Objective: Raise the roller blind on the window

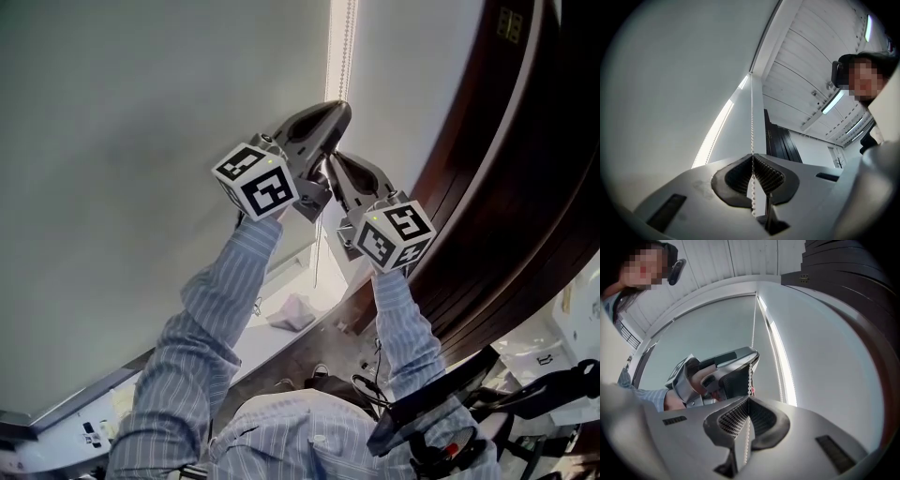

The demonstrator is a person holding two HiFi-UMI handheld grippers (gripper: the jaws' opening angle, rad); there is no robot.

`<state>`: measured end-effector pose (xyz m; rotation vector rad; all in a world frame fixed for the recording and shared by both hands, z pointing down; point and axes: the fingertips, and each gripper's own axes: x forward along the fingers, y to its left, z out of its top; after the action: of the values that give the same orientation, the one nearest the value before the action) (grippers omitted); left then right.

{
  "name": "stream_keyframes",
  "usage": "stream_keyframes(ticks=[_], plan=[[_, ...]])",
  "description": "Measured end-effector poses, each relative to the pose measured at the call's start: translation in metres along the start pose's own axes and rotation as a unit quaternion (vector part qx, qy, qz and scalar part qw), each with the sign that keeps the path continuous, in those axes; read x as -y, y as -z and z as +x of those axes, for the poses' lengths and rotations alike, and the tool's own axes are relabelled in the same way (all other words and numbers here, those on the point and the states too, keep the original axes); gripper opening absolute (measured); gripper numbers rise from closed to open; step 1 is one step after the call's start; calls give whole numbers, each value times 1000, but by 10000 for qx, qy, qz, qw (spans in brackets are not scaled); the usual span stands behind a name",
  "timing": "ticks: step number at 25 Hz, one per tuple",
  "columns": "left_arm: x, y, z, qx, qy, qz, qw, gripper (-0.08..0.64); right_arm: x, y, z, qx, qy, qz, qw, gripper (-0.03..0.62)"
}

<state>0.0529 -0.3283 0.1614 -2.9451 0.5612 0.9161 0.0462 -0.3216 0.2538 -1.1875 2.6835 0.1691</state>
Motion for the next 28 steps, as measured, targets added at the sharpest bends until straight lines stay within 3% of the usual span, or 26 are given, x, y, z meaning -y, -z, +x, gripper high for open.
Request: stream_keyframes(ticks=[6,15,19,24,28], plan=[[-9,44,-30,-245,-262,-95,9993,12,-6,52,-9,-421,84,124,9990,5],[-18,178,-122,-796,-812,-829,9900,12,-29,201,-59,-1428,383,538,9875,5],[-13,224,-153,-1026,-997,-1004,9846,12,-39,248,-84,-1592,460,850,9825,5],[-18,233,-168,-863,-1175,-1360,9799,12,-44,264,-89,-1606,297,1300,9780,5],[-16,228,-164,-812,-1126,-1698,9756,12,-39,239,-103,-1468,204,962,9843,8]])
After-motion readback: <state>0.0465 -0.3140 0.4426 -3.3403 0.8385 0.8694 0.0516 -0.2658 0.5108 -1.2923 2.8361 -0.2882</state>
